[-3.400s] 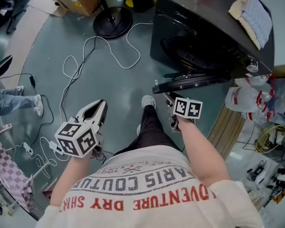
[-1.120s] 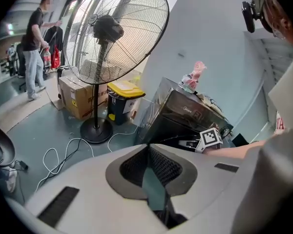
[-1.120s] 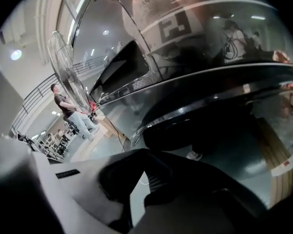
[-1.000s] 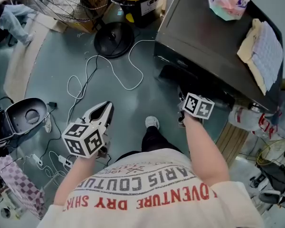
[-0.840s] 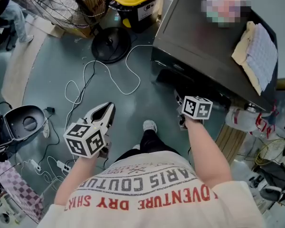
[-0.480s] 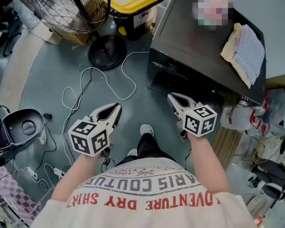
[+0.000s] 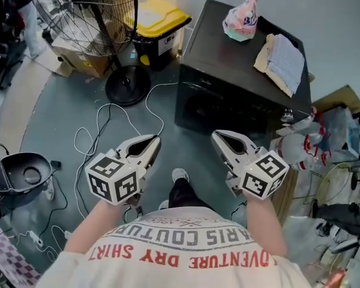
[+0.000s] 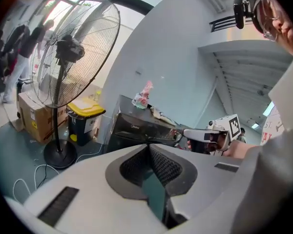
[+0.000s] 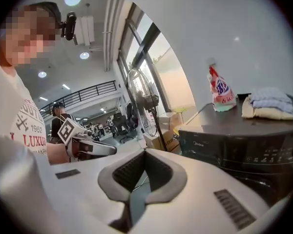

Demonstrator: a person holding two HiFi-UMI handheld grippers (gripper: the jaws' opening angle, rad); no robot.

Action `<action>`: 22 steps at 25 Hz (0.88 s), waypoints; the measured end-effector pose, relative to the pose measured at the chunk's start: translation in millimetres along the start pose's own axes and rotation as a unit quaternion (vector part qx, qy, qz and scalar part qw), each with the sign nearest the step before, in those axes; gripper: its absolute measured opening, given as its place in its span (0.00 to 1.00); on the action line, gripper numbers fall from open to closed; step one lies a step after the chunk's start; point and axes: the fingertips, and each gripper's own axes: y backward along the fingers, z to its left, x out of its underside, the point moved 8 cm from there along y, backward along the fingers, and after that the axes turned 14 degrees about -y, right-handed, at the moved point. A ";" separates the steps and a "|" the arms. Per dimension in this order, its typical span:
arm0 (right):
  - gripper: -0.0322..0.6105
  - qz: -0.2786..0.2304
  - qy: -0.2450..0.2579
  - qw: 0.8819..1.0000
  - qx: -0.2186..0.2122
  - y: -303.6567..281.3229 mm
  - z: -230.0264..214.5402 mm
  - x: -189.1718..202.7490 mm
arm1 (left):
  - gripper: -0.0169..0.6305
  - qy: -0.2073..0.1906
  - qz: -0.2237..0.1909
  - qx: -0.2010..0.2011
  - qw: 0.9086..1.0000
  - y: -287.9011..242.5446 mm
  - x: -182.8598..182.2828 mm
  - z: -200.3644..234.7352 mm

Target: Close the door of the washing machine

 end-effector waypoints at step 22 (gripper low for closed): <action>0.08 -0.099 0.054 0.993 -0.037 77.8 100.9 9.3 | 0.09 -0.125 -0.103 0.055 0.985 65.5 -43.7 -83.3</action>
